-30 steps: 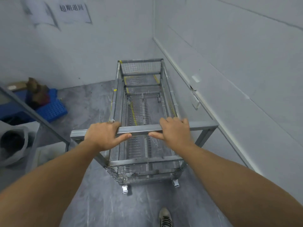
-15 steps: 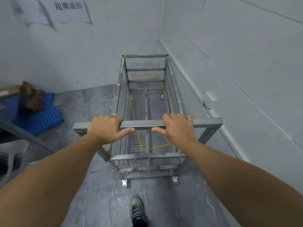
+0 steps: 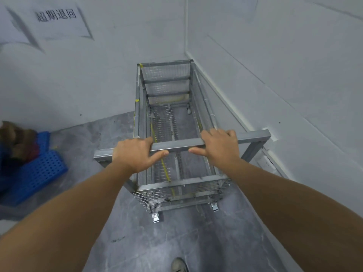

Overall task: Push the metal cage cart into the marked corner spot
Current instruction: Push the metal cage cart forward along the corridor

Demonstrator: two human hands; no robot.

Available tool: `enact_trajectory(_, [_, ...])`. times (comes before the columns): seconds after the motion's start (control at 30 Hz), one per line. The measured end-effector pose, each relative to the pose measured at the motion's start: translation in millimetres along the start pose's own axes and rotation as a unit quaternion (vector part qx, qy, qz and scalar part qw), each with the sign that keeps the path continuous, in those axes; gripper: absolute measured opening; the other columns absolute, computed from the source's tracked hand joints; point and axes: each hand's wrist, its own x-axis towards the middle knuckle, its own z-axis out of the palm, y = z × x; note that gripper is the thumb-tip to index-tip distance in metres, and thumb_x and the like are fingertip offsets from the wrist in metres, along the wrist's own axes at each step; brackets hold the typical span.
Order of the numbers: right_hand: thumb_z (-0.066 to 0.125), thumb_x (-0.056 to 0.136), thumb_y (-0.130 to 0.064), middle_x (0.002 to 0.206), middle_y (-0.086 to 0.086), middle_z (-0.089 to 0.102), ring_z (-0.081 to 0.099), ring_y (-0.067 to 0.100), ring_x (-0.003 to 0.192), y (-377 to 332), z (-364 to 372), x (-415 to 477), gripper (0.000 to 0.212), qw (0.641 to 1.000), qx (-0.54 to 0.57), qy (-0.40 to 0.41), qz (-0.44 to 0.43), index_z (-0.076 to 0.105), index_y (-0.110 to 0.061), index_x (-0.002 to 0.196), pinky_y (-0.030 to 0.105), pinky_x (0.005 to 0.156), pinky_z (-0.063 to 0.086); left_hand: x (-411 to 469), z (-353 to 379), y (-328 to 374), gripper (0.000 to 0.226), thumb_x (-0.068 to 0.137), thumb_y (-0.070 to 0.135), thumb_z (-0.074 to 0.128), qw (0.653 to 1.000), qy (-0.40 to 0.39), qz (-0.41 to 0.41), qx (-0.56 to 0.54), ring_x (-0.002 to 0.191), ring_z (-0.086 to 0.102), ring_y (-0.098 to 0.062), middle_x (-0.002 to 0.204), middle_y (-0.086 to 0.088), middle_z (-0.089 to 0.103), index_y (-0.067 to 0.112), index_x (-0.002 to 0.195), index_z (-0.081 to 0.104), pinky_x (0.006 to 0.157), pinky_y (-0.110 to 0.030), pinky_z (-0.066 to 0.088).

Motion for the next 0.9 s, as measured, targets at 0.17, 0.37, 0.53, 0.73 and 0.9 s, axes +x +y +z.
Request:
enact_trajectory(0.17, [0.009,0.071,-0.090,0.089,-0.002,0.062,0.056,0.023,0.086,-2,12,57,0.083,1.000,-0.001,0.011,-0.005,0.054,-0.025,0.095,0.042,0.078,0.030,45,4,-32,0.068,0.077,0.092,0.012,1.000,0.006,0.009,0.010,0.040,0.037,-0.011,0.048,0.012,0.042,0.030,0.068,0.039,0.043,-0.026,0.027])
enact_trajectory(0.37, [0.011,0.075,-0.089,0.074,0.002,0.059,0.055,0.025,0.071,13,30,106,0.084,0.997,-0.024,0.061,-0.034,0.056,-0.018,0.084,0.036,0.068,0.023,87,15,-50,0.073,0.081,0.088,0.010,0.998,0.031,0.022,0.054,0.035,0.031,-0.013,0.044,0.009,0.037,0.024,0.071,0.044,0.041,-0.022,0.018])
enact_trajectory(0.53, [0.015,0.076,-0.089,0.070,0.004,0.057,0.053,0.026,0.066,38,33,108,0.081,0.996,-0.021,0.072,-0.051,0.051,-0.017,0.077,0.036,0.066,0.022,96,21,-31,0.072,0.081,0.088,0.010,0.998,0.032,0.027,0.040,0.036,0.042,-0.019,0.046,0.006,0.046,0.024,0.069,0.042,0.042,-0.023,0.027])
enact_trajectory(0.73, [0.019,0.074,-0.087,0.080,0.004,0.063,0.057,0.028,0.077,40,28,106,0.081,0.997,-0.021,0.051,-0.047,0.057,-0.017,0.088,0.041,0.074,0.030,100,17,-25,0.068,0.078,0.091,0.013,0.999,0.031,0.011,0.041,0.039,0.038,-0.017,0.045,0.011,0.034,0.029,0.069,0.038,0.044,-0.026,0.027])
enact_trajectory(0.9, [0.020,0.075,-0.089,0.088,0.002,0.063,0.057,0.026,0.085,40,25,107,0.081,0.999,-0.015,0.016,-0.038,0.056,-0.020,0.097,0.043,0.077,0.032,101,17,-27,0.069,0.077,0.092,0.011,1.000,0.011,0.010,0.023,0.041,0.046,-0.016,0.046,0.006,0.045,0.029,0.067,0.038,0.046,-0.028,0.034])
